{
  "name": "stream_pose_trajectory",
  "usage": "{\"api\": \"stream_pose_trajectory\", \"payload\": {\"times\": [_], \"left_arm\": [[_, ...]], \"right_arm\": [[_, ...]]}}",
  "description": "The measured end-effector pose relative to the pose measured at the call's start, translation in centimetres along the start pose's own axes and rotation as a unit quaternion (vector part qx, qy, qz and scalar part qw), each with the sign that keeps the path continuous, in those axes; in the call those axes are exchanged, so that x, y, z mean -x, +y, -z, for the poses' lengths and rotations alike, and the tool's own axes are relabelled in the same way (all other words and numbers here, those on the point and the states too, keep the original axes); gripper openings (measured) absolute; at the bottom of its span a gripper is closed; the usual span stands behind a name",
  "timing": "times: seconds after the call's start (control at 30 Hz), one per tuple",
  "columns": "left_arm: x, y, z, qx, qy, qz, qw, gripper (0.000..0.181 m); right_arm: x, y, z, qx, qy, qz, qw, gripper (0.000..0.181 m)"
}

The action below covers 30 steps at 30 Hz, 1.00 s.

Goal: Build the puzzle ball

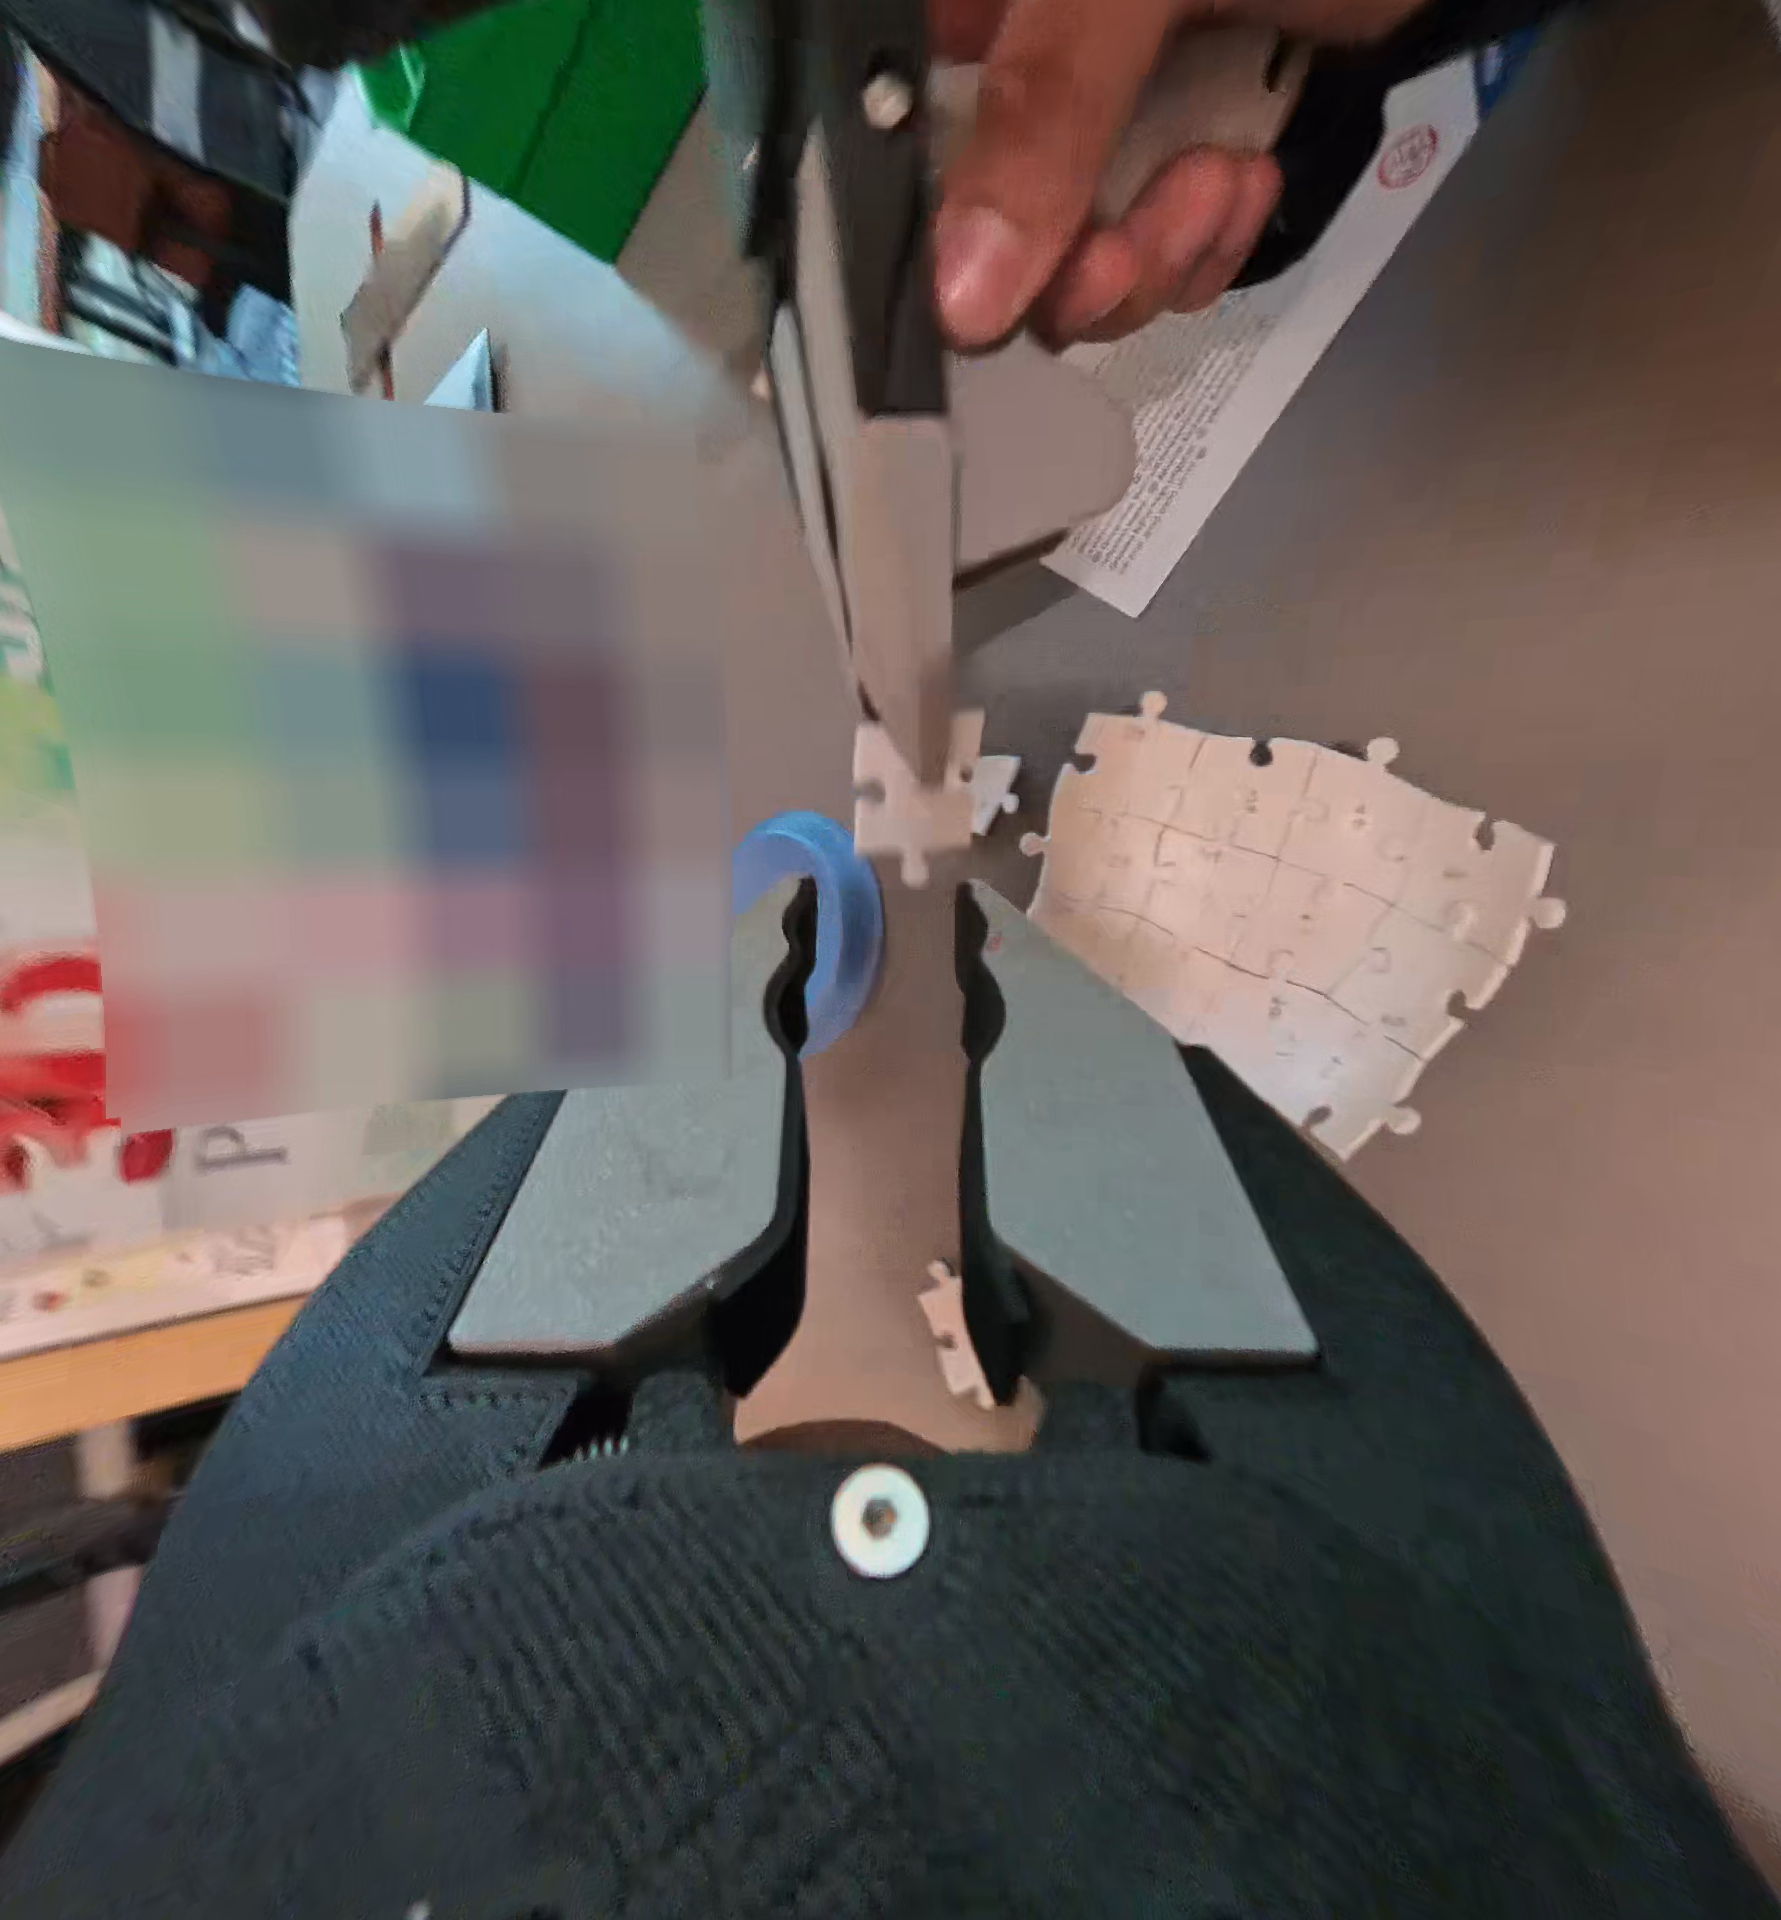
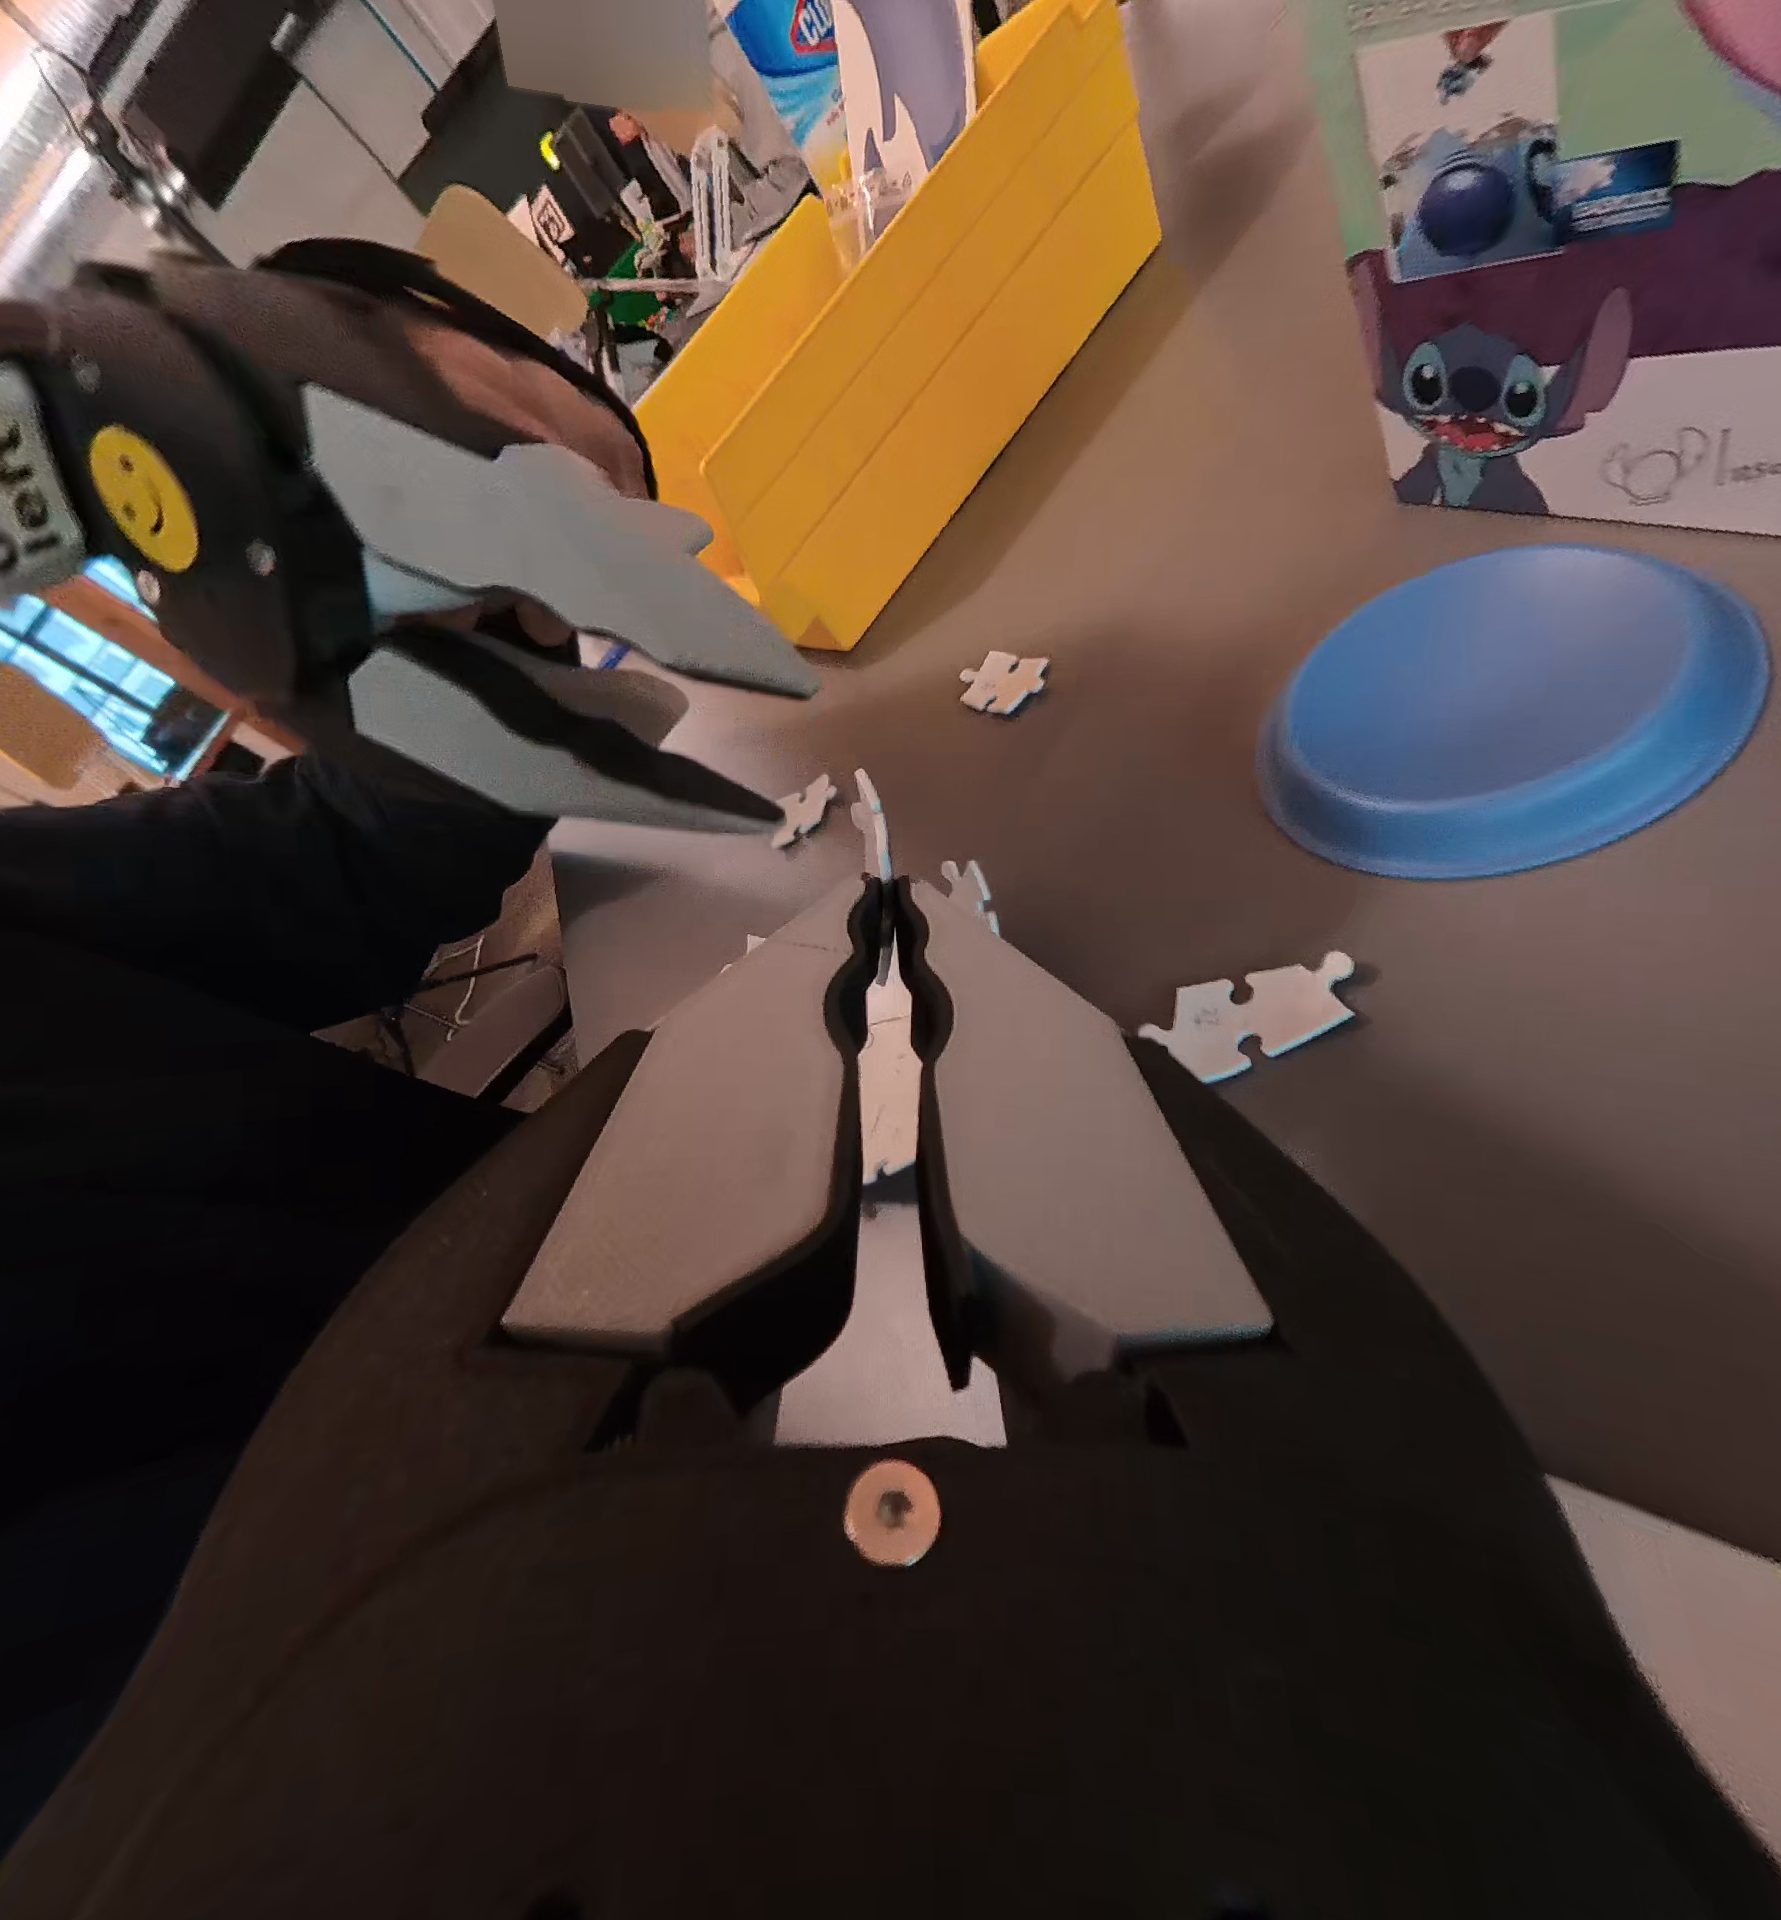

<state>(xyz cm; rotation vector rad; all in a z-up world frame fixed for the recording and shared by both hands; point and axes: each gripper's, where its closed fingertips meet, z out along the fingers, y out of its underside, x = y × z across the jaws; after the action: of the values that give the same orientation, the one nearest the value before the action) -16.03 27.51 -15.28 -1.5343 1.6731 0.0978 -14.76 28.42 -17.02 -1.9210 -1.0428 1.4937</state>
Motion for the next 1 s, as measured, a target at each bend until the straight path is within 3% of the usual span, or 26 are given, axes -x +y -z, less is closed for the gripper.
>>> {"api": "stream_pose_trajectory", "payload": {"times": [0.07,0.2,0.33,0.5,1.0], "left_arm": [[-0.4,1.3,-0.2,0.012,0.052,0.071,0.996,0.024],[-3.6,4.0,-2.6,0.072,0.205,0.172,0.961,0.032],[-4.9,3.9,-4.0,0.08,0.294,0.215,0.928,0.033],[-5.1,5.1,-4.3,0.102,0.315,0.242,0.912,0.018],[-8.7,5.7,-0.1,0.069,0.293,0.358,0.884,0.026]], "right_arm": [[-0.4,-0.1,0.9,-0.007,0.008,-0.001,1.0,0.0],[-0.6,-0.1,2.7,-0.016,0.024,0.008,1.0,0.0],[-0.4,-0.1,4.3,-0.024,0.039,0.018,0.999,0.0],[-0.4,-0.2,5.7,-0.037,0.05,0.022,0.998,0.0],[-0.2,0.6,4.8,-0.029,0.027,0.021,0.999,0.0]]}}
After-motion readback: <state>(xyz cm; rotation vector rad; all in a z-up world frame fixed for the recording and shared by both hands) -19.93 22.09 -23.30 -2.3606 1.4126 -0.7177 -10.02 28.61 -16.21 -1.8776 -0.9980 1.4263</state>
